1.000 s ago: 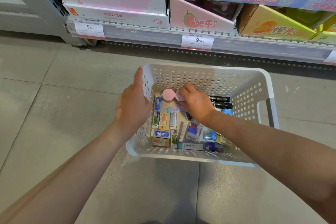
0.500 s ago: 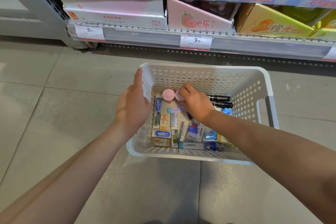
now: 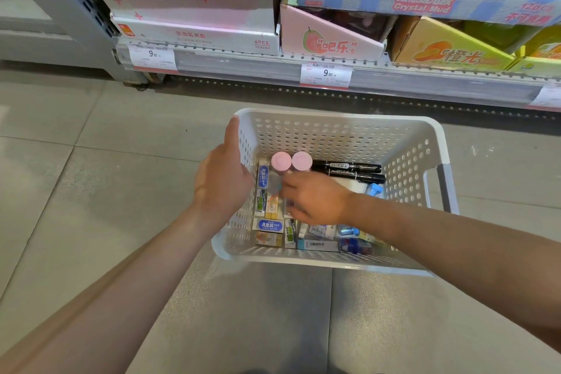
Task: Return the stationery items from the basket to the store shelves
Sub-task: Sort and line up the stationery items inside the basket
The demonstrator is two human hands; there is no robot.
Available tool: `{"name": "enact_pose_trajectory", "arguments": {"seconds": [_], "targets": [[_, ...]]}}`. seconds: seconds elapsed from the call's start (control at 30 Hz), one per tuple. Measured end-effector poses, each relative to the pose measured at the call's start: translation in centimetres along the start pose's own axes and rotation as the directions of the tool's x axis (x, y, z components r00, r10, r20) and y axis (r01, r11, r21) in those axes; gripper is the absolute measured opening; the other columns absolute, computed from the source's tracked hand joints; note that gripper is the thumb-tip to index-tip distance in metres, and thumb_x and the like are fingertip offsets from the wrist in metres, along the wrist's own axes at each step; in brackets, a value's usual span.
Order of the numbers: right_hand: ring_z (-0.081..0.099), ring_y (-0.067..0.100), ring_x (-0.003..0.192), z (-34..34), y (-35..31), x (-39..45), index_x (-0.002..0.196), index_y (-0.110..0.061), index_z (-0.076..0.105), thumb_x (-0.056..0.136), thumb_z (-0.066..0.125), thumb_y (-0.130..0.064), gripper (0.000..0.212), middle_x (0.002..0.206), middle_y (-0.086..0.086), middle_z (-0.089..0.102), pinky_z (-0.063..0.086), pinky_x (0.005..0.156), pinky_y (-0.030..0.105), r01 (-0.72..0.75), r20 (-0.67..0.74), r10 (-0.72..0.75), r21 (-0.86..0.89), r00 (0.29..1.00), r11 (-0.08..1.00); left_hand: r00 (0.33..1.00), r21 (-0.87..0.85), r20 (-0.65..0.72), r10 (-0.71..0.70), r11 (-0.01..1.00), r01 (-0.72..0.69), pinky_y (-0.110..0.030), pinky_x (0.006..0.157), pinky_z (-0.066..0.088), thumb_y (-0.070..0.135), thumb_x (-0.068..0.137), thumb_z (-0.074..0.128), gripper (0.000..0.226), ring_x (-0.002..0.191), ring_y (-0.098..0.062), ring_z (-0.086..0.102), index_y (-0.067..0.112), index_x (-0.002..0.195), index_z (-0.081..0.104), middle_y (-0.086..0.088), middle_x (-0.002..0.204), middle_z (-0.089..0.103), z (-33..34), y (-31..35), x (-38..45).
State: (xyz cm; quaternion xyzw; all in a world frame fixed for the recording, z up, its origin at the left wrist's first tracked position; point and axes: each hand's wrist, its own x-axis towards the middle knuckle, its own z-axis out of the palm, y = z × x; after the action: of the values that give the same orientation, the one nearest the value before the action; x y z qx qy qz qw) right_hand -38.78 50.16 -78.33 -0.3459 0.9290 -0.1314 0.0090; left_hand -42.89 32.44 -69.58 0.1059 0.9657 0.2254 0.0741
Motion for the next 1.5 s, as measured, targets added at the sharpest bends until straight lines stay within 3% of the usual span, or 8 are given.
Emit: {"name": "enact_pose_trajectory", "arguments": {"seconds": [0.13,0.27,0.5,0.63,0.8,1.0,1.27,1.5], "targets": [[0.053,0.027,0.108,-0.3,-1.3,0.6,0.112,-0.008,0.063,0.079,0.058,-0.015,0.035,0.115,0.01,0.057,0.049,0.077,0.034,-0.028,0.47,0.004,0.044,0.883,0.999,1.0,0.007,-0.005,-0.002,1.0,0.002,-0.026,0.05,0.039,0.004,0.089,0.048,0.071,0.073,-0.021,0.056,0.018,0.148,0.01,-0.013,0.1,0.062,0.0,0.1,-0.1],[0.055,0.027,0.104,-0.5,-1.5,0.0,0.125,-0.012,0.055,0.081,0.062,-0.015,0.045,0.122,0.008,0.051,0.048,0.079,0.035,0.009,0.6,0.001,-0.014,0.8,1.0,1.0,-0.005,0.002,-0.014,1.0,0.014,-0.023,0.052,0.041,0.005,0.091,0.049,0.072,0.077,-0.02,0.059,0.02,0.149,0.008,-0.014,0.109,0.062,-0.1,0.3,-0.2],[0.059,0.028,0.101,0.1,-0.8,-0.6,0.108,-0.004,0.063,0.088,0.051,-0.004,0.023,0.108,0.01,0.061,0.052,0.08,0.036,-0.008,0.606,0.048,-0.068,0.794,0.998,1.0,-0.013,0.017,-0.021,1.0,0.022,-0.023,0.05,0.039,0.004,0.09,0.049,0.073,0.076,-0.021,0.059,0.02,0.148,0.008,-0.015,0.106,0.063,-0.2,0.3,-0.1],[0.058,0.022,0.092,0.3,-0.4,-1.1,0.1,-0.007,0.06,0.089,0.05,-0.003,0.016,0.101,0.008,0.063,0.047,0.079,0.031,-0.17,0.575,0.103,0.064,0.811,0.983,1.0,-0.018,0.018,-0.003,1.0,0.004,-0.026,0.051,0.04,0.002,0.089,0.049,0.074,0.07,-0.02,0.057,0.018,0.149,0.008,-0.013,0.096,0.063,-0.2,0.2,-0.1],[0.053,0.023,0.09,-1.0,-1.4,-0.9,0.121,-0.005,0.049,0.092,0.044,0.003,0.031,0.109,0.007,0.055,0.041,0.075,0.028,-0.322,0.53,0.173,0.203,0.83,0.925,1.0,-0.015,0.022,-0.014,1.0,0.014,-0.028,0.054,0.041,0.003,0.089,0.049,0.074,0.071,-0.02,0.056,0.018,0.149,0.009,-0.013,0.097,0.062,-0.3,0.3,-0.1],[0.056,0.03,0.104,-0.6,-3.2,1.6,0.135,-0.009,0.041,0.097,0.042,-0.033,0.044,0.118,0.015,0.056,0.049,0.085,0.037,-0.216,0.553,0.117,0.117,0.825,0.969,0.999,-0.033,0.031,-0.015,0.999,0.016,-0.022,0.047,0.033,0.001,0.088,0.048,0.072,0.071,-0.019,0.052,0.016,0.148,0.01,-0.017,0.099,0.062,-0.5,0.6,-0.2],[0.055,0.029,0.105,1.0,-4.0,2.6,0.147,-0.029,0.027,0.097,0.045,-0.02,0.054,0.116,0.007,0.057,0.044,0.079,0.033,0.105,0.649,-0.021,-0.091,0.76,0.99,1.0,-0.022,0.028,-0.015,1.0,0.015,-0.02,0.044,0.028,0.001,0.089,0.047,0.072,0.069,-0.017,0.05,0.016,0.148,0.009,-0.016,0.098,0.062,-0.6,0.6,-0.4],[0.06,0.029,0.099,-0.5,-2.6,0.8,0.134,-0.022,0.047,0.094,0.05,-0.017,0.04,0.106,0.008,0.063,0.048,0.089,0.04,0.231,0.672,-0.089,-0.126,0.735,0.965,0.999,-0.023,0.03,-0.017,1.0,0.017,-0.021,0.047,0.037,0.002,0.089,0.05,0.074,0.072,-0.018,0.056,0.018,0.148,0.009,-0.014,0.105,0.062,-0.4,0.5,-0.2]]}}
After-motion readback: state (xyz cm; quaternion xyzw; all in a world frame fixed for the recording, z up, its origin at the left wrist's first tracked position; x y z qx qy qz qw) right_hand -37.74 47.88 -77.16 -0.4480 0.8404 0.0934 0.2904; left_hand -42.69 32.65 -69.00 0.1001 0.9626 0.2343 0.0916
